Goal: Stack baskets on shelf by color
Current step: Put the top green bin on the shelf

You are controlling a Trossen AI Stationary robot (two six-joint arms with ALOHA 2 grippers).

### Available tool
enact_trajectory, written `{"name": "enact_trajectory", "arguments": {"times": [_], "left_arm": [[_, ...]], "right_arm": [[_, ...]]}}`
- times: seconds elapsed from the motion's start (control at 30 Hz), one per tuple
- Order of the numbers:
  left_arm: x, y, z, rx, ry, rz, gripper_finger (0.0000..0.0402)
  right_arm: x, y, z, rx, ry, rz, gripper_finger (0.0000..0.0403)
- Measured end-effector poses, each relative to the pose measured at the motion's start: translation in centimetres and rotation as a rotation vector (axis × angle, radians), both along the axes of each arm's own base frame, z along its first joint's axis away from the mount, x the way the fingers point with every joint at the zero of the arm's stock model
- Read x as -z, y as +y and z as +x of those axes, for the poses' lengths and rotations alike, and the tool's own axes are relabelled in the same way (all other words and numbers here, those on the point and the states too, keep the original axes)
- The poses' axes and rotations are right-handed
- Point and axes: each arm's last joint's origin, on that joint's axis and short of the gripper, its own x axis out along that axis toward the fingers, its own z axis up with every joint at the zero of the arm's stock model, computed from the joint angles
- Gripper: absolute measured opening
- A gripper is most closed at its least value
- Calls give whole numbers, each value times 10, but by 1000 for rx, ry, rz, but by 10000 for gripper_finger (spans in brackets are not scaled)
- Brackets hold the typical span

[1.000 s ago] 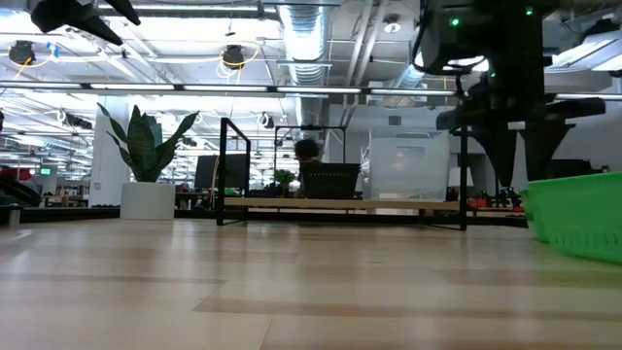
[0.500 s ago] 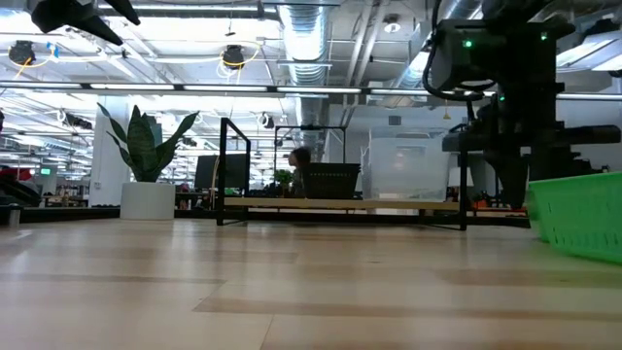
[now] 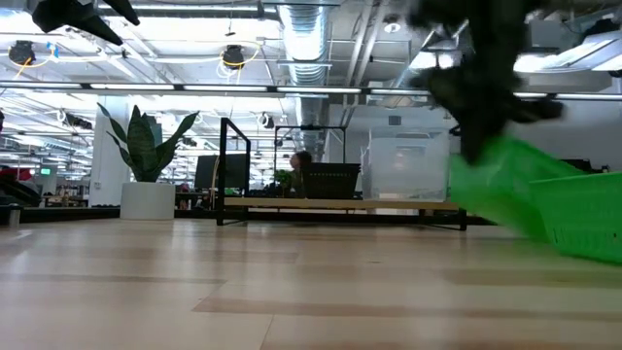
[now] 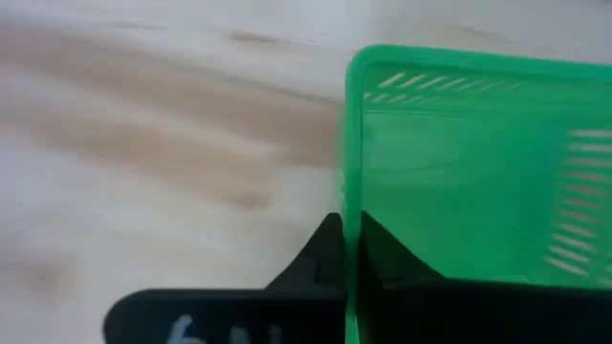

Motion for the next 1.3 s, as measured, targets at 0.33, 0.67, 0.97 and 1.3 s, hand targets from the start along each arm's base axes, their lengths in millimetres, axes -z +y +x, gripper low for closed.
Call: {"name": "enact_trajectory", "arguments": {"times": [0.33, 0.67, 0.97, 1.3], "left_arm": [[0, 0, 0, 1, 1, 0, 236], [0, 0, 0, -8, 0, 4, 236], [2, 0, -2, -42, -5, -32, 236], [5, 0, -5, -81, 13, -56, 236]], "right_arm": [[-136, -10, 64, -444, -867, -106, 4], [-162, -72, 120, -985, -866, -821, 6], [-114, -136, 164, -1106, -543, -822, 7], [-73, -163, 180, -1199, -413, -796, 8]]}}
